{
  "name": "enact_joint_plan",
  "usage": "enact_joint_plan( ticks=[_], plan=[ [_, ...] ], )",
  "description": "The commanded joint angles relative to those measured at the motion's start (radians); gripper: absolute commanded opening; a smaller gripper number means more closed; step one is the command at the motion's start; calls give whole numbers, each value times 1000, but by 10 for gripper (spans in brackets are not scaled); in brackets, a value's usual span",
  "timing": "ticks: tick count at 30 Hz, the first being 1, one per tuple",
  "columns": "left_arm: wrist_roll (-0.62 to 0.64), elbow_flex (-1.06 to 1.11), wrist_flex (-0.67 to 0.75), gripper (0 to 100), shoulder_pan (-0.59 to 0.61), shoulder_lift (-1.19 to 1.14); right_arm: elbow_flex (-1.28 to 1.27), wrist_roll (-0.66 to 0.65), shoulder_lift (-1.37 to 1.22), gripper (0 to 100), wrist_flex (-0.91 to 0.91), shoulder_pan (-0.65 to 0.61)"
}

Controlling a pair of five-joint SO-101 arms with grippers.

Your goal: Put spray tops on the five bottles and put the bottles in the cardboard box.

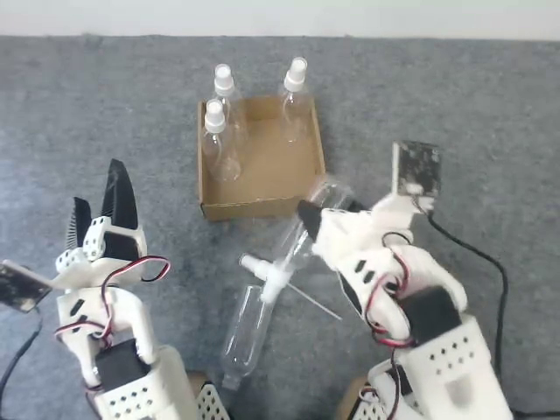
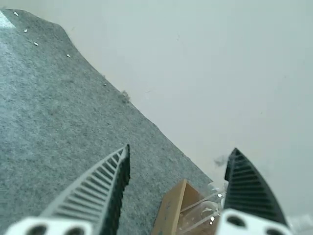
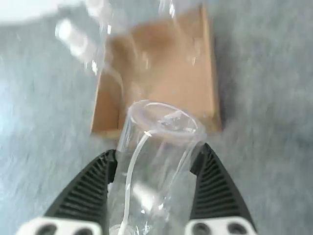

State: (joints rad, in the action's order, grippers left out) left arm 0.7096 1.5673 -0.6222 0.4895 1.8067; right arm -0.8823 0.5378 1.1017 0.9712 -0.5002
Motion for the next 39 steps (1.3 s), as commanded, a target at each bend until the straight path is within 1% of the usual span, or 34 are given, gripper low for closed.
enact_joint_plan(
  ticks=[1,5,11,18,20,22,25,27,28,31,34,39],
  plan=[
    [-12,-2,31,297,-2,14,-230,-101,228,6,-300,99],
    [-12,-2,31,297,-2,14,-439,-198,424,6,-435,113],
    [-12,-2,31,297,-2,14,-640,-279,716,6,-460,117],
    [-12,-2,29,297,-2,14,-654,-288,691,7,-460,143],
    [-12,-2,29,297,-2,14,-652,-288,707,31,-458,168],
    [-12,-2,29,297,-2,14,-647,-288,713,112,-426,188],
    [-12,-2,29,297,-2,14,-611,-287,714,269,-328,199],
    [-12,-2,29,297,-2,14,-569,-261,714,332,-262,200],
    [-12,-2,29,297,-2,14,-545,-245,714,341,-231,200],
    [-12,-2,29,297,-2,14,-474,-232,714,328,-153,200],
    [-12,-2,29,297,-2,14,-425,-236,714,308,-111,203],
    [-12,-2,29,297,-2,14,-367,-245,711,265,-59,246]
  ],
)
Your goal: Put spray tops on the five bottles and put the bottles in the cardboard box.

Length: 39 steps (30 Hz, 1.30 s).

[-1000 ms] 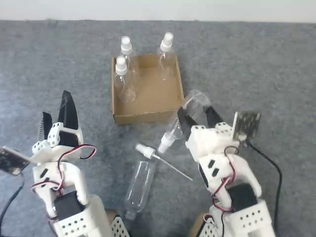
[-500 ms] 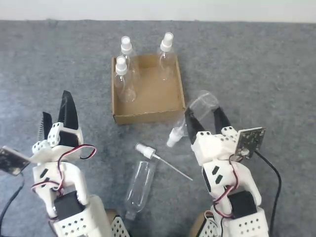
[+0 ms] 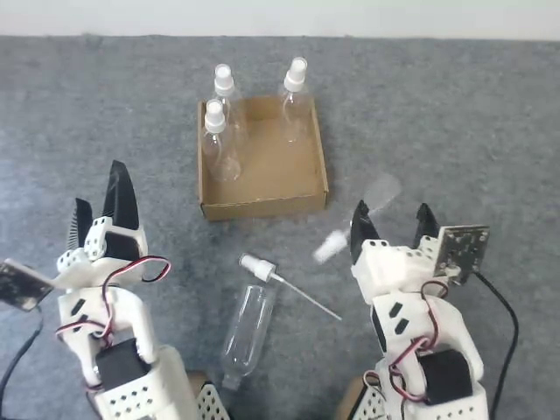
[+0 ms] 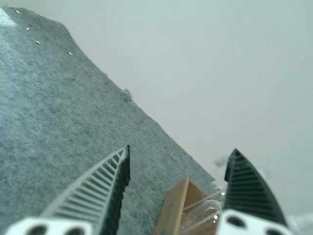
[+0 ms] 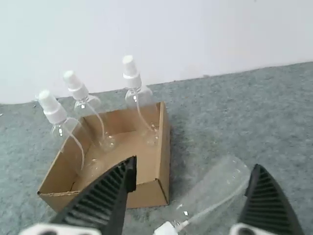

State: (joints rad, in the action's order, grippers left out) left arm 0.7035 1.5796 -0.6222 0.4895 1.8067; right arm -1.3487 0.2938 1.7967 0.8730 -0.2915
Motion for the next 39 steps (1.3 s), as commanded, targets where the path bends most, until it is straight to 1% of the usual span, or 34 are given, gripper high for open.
enact_joint_plan(
  ticks=[1,6,11,14,18,26,31,34,39],
  plan=[
    [-6,-15,29,297,-2,14,109,-20,16,255,58,44],
    [-6,-15,29,297,-2,14,146,-107,16,184,131,45],
    [-6,-15,29,297,-2,14,173,-187,-1,107,159,45],
    [-6,-15,29,297,-2,14,207,-195,-91,62,159,45],
    [-6,-15,29,297,-2,14,322,-189,-311,12,159,45],
    [-6,-13,28,297,-2,14,551,-195,-696,6,159,48],
    [-6,-13,28,297,-2,14,666,-201,-914,6,153,111],
    [-6,-13,28,297,-2,14,732,-273,-1055,6,154,148],
    [-6,-13,28,297,-2,14,819,-394,-1271,6,151,166]
  ],
)
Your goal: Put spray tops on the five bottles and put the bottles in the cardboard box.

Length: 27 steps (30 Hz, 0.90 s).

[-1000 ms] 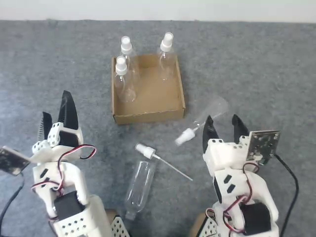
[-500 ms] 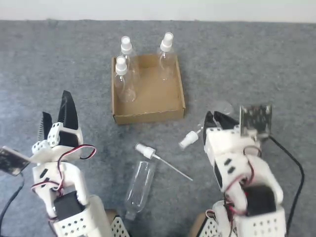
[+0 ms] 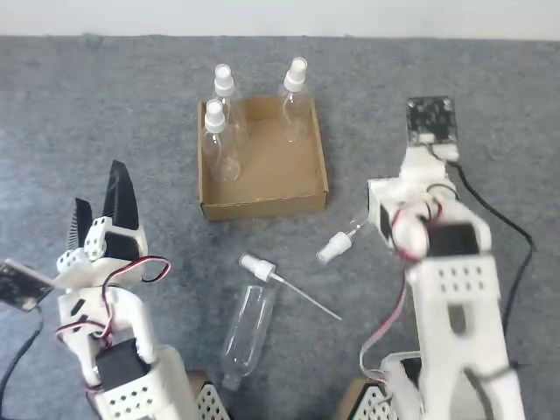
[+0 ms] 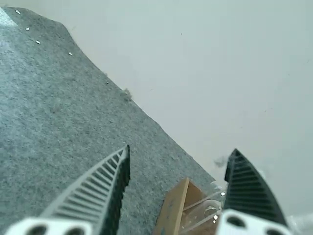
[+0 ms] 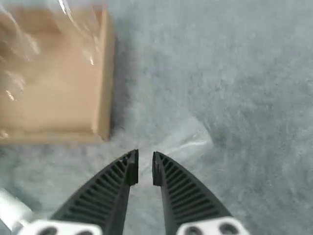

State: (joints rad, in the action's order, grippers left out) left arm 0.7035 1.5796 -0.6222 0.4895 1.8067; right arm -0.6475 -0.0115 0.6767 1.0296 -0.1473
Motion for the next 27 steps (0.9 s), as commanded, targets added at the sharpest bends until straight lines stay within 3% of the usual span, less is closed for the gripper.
enact_joint_plan(
  ticks=[1,12,19,27],
  plan=[
    [-6,-13,28,297,-2,14,137,-103,-188,6,-5,22],
    [-6,-13,28,297,-2,14,333,-195,-506,6,-12,38],
    [-6,-13,28,297,-2,14,379,-199,-685,6,-151,74],
    [-6,-13,28,297,-3,14,376,-462,-737,6,-82,154]
  ],
)
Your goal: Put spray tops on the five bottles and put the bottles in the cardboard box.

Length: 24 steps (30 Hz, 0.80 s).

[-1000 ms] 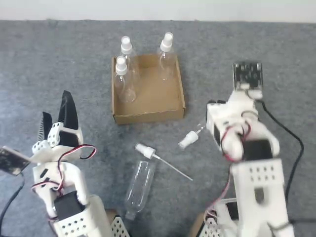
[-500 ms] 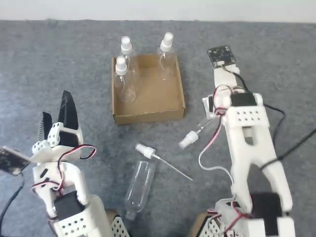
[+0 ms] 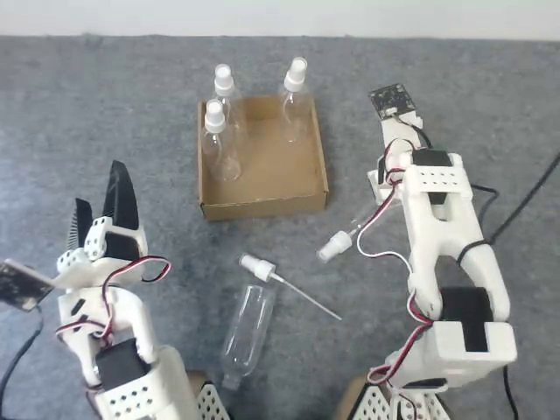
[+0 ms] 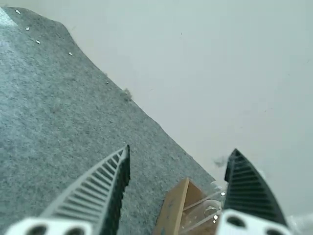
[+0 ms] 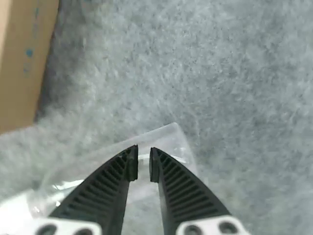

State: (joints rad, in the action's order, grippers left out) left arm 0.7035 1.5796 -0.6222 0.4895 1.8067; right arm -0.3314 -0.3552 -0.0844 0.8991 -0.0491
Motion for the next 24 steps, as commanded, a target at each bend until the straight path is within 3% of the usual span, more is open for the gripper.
enact_joint_plan(
  ticks=[1,13,20,24],
  plan=[
    [-6,-13,28,297,-3,14,61,-140,31,6,79,65],
    [-8,-13,28,297,-3,14,61,-377,217,6,496,90],
    [-8,-13,28,297,-3,14,58,-529,354,6,587,85],
    [-8,-13,28,297,-3,14,60,-615,377,6,547,82]
  ],
)
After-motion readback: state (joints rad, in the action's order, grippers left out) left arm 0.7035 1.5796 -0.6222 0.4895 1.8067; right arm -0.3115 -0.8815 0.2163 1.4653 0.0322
